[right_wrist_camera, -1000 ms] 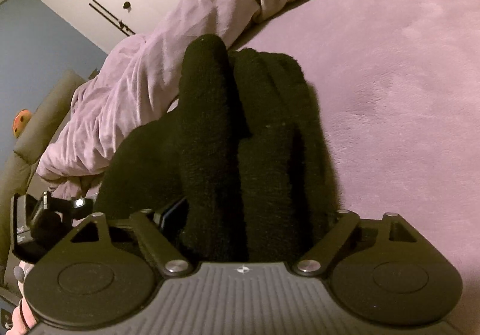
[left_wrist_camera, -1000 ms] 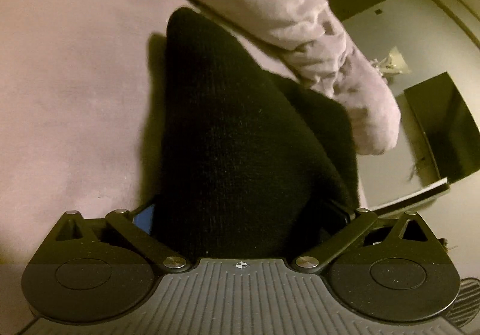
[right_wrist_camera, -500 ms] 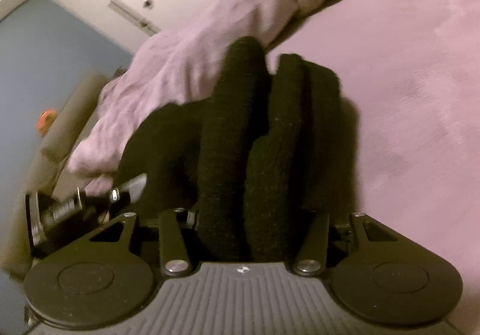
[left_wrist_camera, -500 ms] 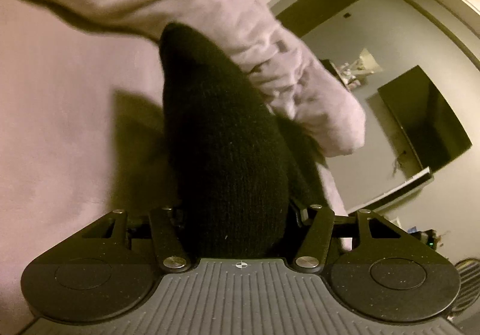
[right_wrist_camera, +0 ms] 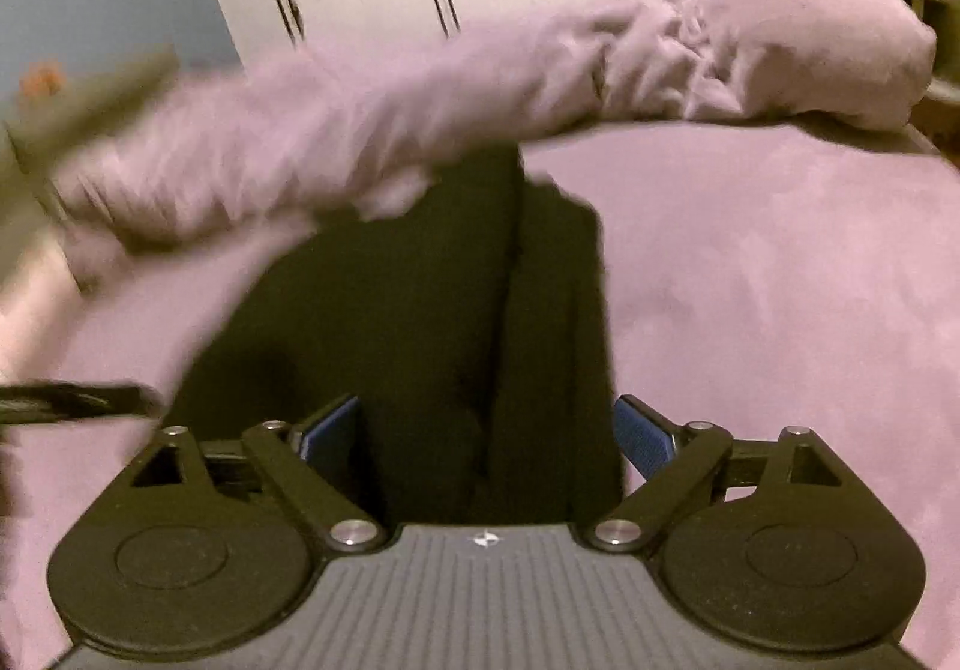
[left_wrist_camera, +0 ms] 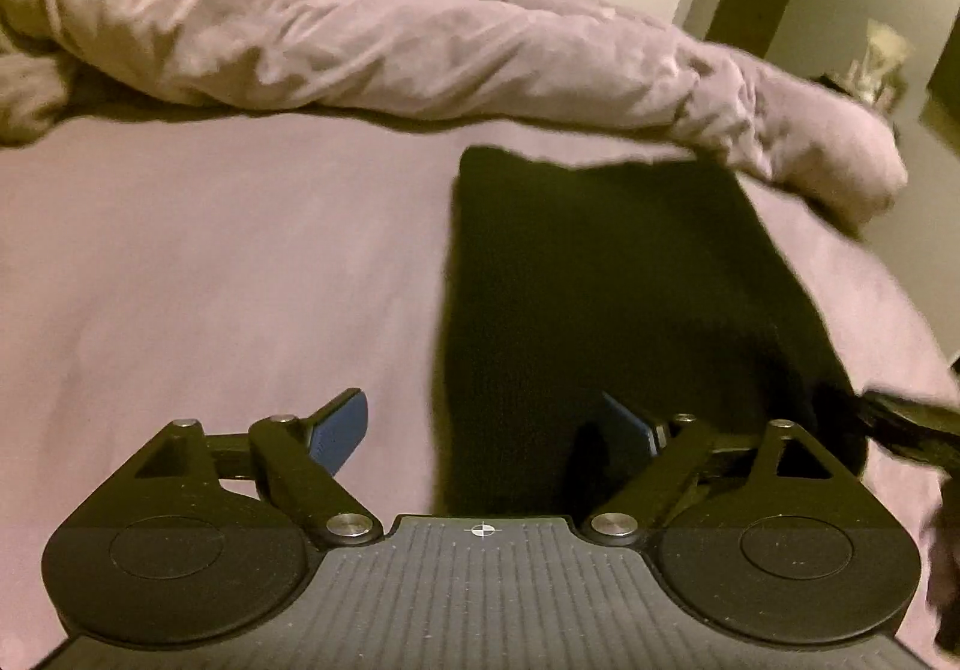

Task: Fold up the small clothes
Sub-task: 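Release the folded sweater and pull both tools back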

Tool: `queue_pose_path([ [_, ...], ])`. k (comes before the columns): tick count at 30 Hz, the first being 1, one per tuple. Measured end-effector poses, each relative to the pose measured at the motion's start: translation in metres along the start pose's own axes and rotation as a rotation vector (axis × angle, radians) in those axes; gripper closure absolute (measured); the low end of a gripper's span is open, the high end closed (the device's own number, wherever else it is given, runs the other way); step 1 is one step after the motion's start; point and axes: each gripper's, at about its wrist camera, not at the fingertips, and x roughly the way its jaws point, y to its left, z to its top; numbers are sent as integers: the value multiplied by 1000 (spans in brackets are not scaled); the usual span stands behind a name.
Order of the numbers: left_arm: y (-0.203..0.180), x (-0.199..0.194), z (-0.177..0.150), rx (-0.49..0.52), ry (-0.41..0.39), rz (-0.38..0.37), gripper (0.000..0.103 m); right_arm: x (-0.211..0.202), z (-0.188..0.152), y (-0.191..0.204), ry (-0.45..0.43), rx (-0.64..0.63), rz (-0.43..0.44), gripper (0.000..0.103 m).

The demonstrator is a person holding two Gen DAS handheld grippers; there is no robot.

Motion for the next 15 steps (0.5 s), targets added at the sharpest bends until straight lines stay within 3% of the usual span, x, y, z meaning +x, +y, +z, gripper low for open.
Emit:
queue_pose_path([
  [2, -12, -16, -15, 13, 1, 13, 6, 14, -4, 5, 18, -95, -179, 10],
  [8, -28, -48, -43, 10, 15, 108, 1, -1, 0, 23, 66, -32, -308, 8],
  [11, -27, -62, -54, 1, 29, 167, 1, -33, -15, 54, 44, -90, -333, 4],
  [15, -32, -80, -66, 42, 44, 249, 1, -75, -47, 89, 86, -101, -271, 4],
])
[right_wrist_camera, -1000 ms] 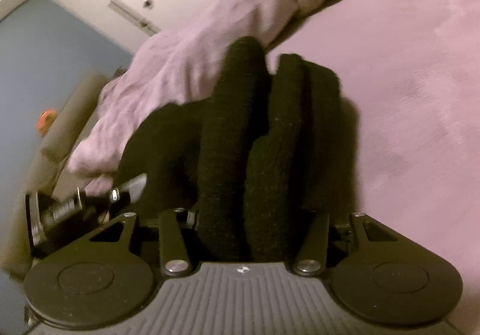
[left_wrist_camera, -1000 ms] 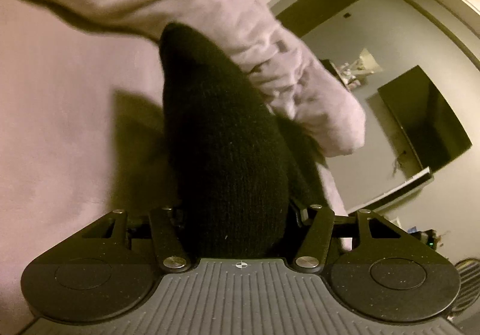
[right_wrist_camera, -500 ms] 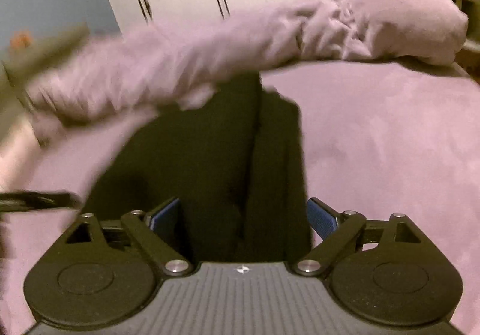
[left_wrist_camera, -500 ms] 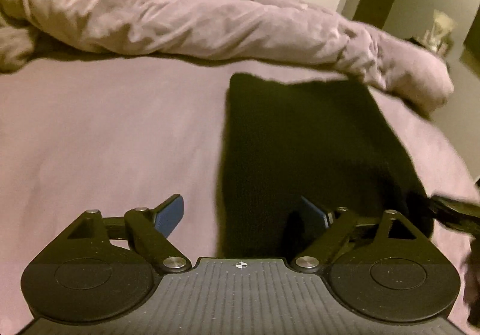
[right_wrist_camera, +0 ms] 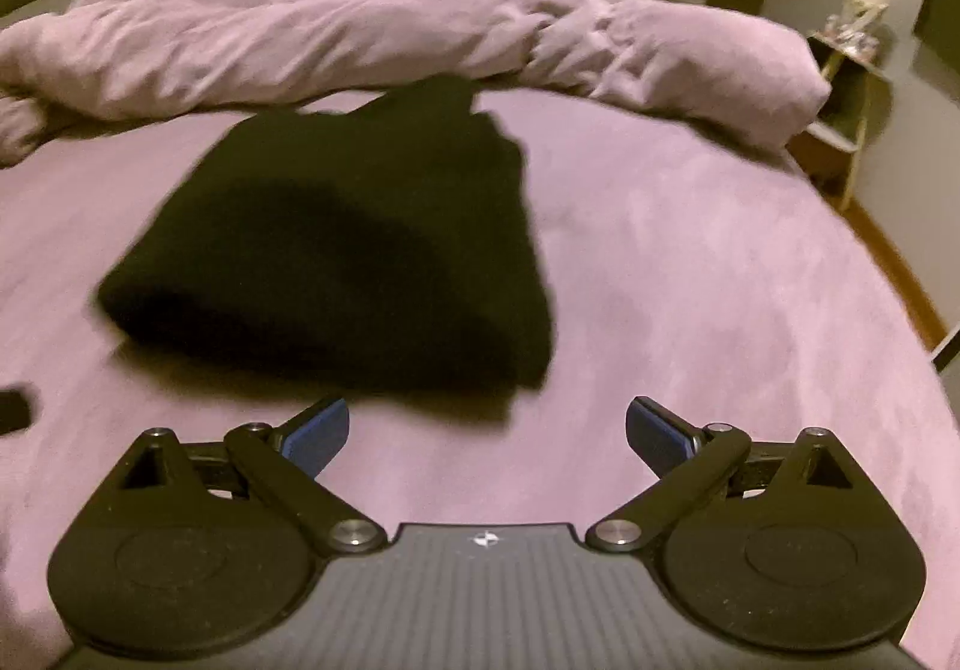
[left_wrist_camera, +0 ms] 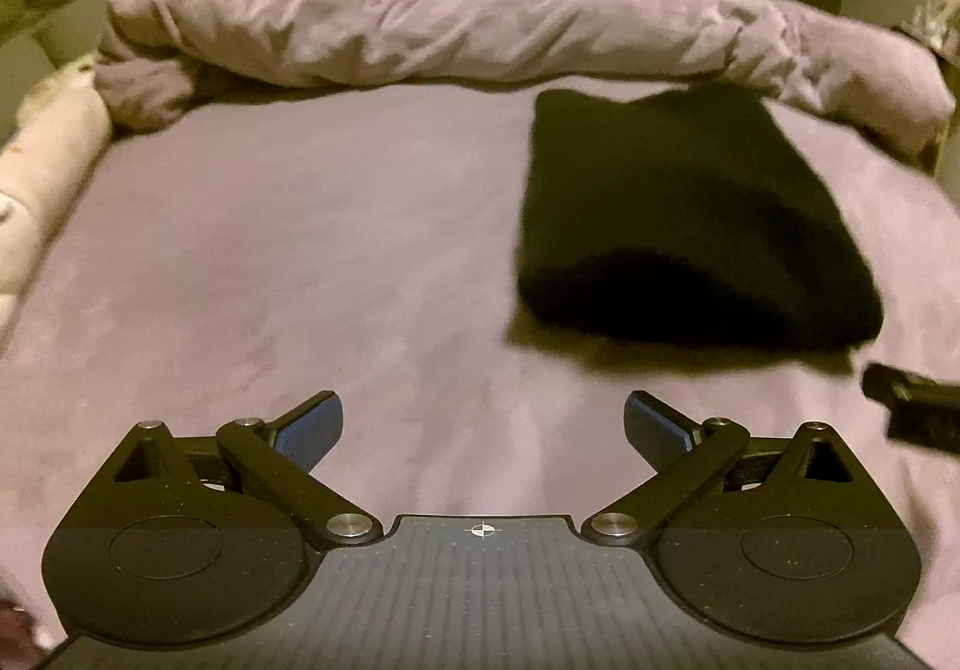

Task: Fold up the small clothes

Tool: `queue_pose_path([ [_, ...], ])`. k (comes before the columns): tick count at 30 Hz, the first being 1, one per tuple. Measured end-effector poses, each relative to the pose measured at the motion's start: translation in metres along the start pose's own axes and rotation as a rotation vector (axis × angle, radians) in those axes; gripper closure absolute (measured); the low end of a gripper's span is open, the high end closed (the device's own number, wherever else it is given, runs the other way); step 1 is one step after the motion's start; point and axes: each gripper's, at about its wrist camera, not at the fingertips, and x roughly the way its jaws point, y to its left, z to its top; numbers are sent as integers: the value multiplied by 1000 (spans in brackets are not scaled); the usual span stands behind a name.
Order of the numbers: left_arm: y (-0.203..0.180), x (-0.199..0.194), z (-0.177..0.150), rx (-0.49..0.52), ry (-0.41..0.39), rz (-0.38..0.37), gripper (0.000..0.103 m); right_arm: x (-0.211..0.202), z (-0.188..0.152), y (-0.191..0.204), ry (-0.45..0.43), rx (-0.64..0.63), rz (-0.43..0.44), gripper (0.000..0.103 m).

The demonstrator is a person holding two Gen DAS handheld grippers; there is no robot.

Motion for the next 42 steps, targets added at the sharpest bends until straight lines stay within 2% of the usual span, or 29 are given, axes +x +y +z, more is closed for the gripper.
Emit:
queue_pose_path([
  [2, -2, -9, -6, 28, 1, 0, 1, -19, -12, 11, 12, -19, -16, 4],
  [5, -4, -17, -10, 51, 30, -2, 1, -32, -20, 28, 90, -85, -68, 4],
  [7, -5, -21, -11, 59, 45, -4, 1, -43, -25, 33, 97, -88, -35, 4],
  [11, -8, -27, -12, 91, 56, -4, 1, -53, -23, 29, 138, 34, 72, 4],
  [16, -19, -34, -7, 147, 34, 45, 0, -61, -13, 35, 108, 2, 23, 4],
  [20, -10, -31, 0, 51, 92, -68, 1, -64, -8, 35, 96, -4, 3, 4],
  [22, -5, -28, 1, 17, 110, -92, 1, -64, -6, 33, 98, 1, 11, 4],
  [27, -9, -27, 1, 52, 106, -63, 1, -64, -4, 32, 95, -13, 11, 4],
  [42, -12, -32, 3, 65, 91, -54, 1, -67, -5, 29, 95, 9, 3, 4],
])
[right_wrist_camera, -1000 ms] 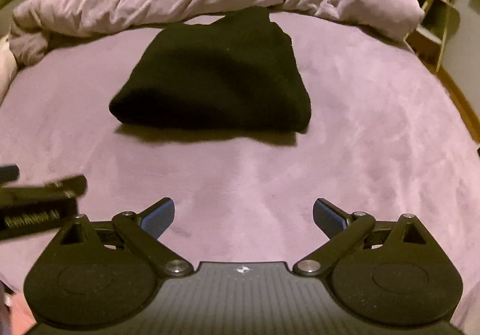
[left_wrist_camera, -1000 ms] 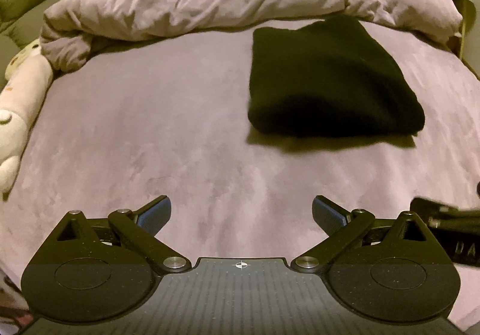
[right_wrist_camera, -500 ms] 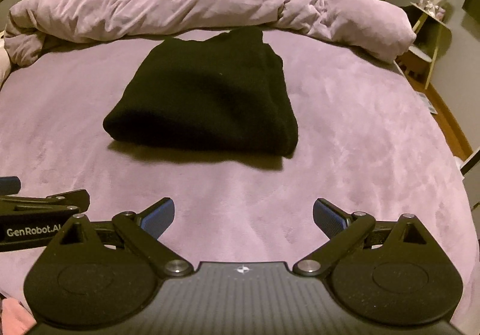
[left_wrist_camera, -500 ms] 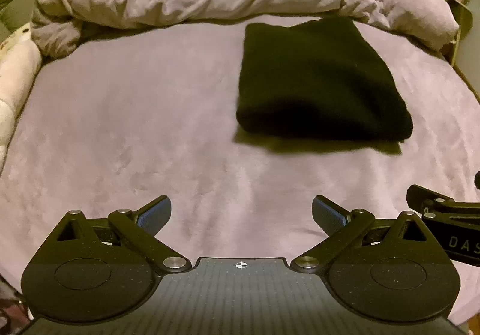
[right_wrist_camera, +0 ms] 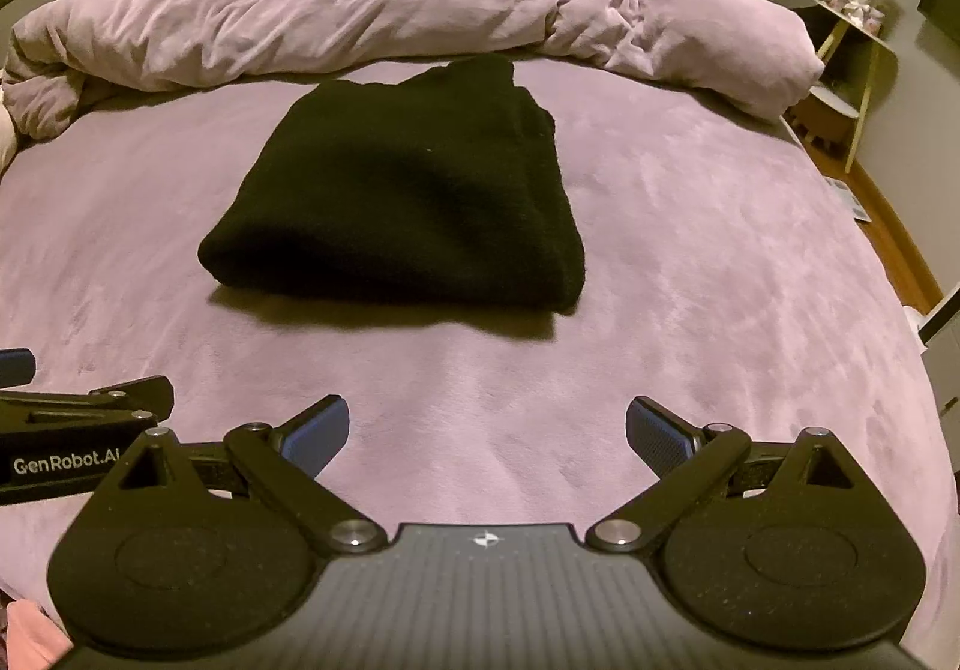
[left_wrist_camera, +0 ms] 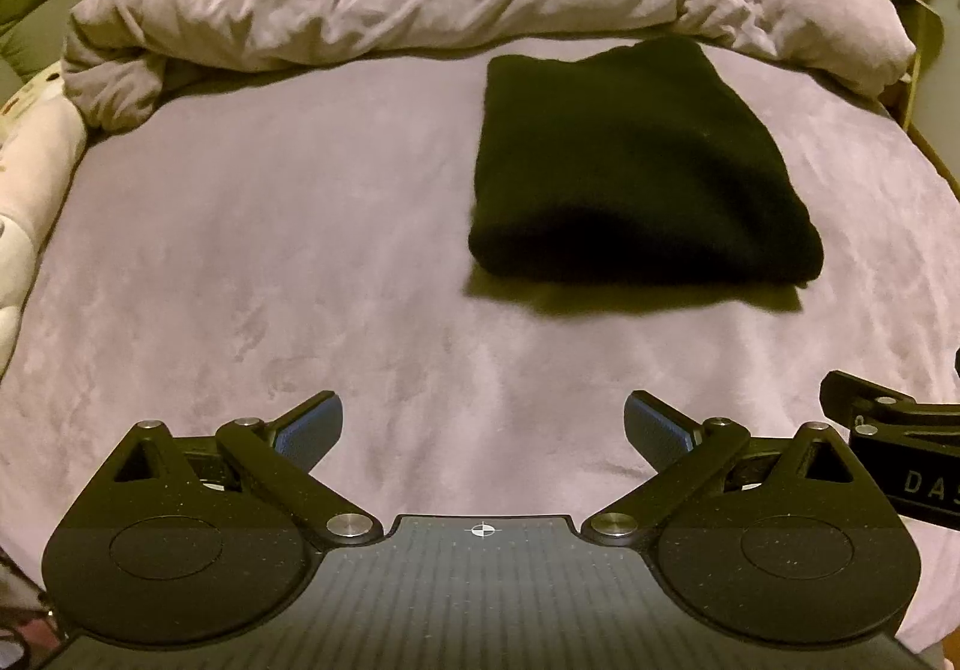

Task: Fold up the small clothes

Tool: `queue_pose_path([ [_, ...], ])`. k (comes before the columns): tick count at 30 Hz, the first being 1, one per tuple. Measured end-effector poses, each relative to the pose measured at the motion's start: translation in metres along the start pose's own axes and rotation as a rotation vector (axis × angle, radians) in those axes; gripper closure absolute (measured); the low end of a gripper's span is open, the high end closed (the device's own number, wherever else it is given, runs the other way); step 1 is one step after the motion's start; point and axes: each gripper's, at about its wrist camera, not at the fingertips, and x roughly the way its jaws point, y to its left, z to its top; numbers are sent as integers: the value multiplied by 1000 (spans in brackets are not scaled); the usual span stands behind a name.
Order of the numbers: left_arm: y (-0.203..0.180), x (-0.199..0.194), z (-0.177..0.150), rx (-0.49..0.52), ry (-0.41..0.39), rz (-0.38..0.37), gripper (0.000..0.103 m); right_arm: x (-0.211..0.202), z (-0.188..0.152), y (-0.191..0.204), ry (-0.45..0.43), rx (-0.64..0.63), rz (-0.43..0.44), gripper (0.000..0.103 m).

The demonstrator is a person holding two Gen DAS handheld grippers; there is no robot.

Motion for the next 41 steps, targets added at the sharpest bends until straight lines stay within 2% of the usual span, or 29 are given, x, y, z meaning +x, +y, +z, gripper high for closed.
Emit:
queue_pose_path([
  [16, 5, 1, 0, -10, 2, -25, 0, -2, -2, -3, 8, 15, 9, 4],
  [21, -1, -4, -4, 19, -38, -1, 0, -1, -1, -4, 14, 27, 16, 4],
  [41, -6, -6, -6, 26, -34, -11, 0, -6, -3, -5, 9, 41, 23, 4],
])
